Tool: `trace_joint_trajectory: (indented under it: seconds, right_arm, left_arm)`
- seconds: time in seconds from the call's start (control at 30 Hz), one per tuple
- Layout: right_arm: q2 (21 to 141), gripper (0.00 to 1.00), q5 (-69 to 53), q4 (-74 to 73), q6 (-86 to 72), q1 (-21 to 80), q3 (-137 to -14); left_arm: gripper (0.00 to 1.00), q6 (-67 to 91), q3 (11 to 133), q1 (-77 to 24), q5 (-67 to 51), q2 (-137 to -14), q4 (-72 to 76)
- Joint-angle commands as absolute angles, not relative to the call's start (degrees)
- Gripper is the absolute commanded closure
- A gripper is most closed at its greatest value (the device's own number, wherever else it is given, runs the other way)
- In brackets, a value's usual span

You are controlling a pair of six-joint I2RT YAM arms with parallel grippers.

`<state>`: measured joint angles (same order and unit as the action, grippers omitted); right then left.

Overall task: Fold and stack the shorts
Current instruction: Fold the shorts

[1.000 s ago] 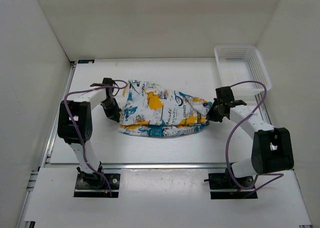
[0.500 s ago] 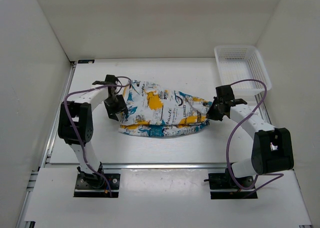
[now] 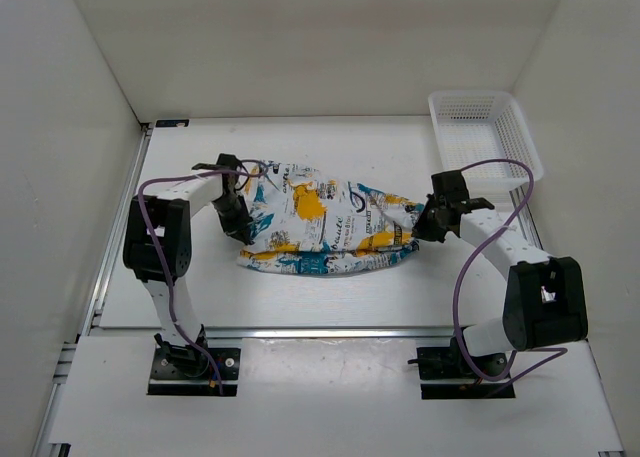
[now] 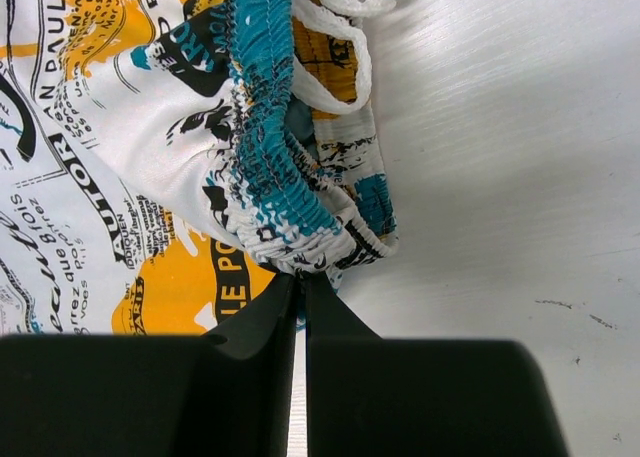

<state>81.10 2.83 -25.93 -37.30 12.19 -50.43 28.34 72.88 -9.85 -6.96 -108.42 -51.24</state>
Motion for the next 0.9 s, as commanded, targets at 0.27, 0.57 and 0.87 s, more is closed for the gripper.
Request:
trace_joint_trajectory:
  seconds: [0.27, 0.57, 0.87]
  right_arm:
    - [78.83, 1.0, 5.36, -31.1, -34.46, 12.48, -62.56]
    - [72.26, 1.0, 5.89, -34.28, -32.78, 12.48, -63.03]
    - [69.52, 0.88, 3.26, -28.58, -33.93, 12.48, -43.61]
  left_arm:
    - [0.9, 27.95, 93.56, -9.23, -1.76, -99.15, -63.88]
    - [0.9, 26.89, 92.13, -8.7, -6.5, -87.64, -67.42]
    - [0.64, 32.86, 55.65, -10.02, -11.87, -77.07, -52.58]
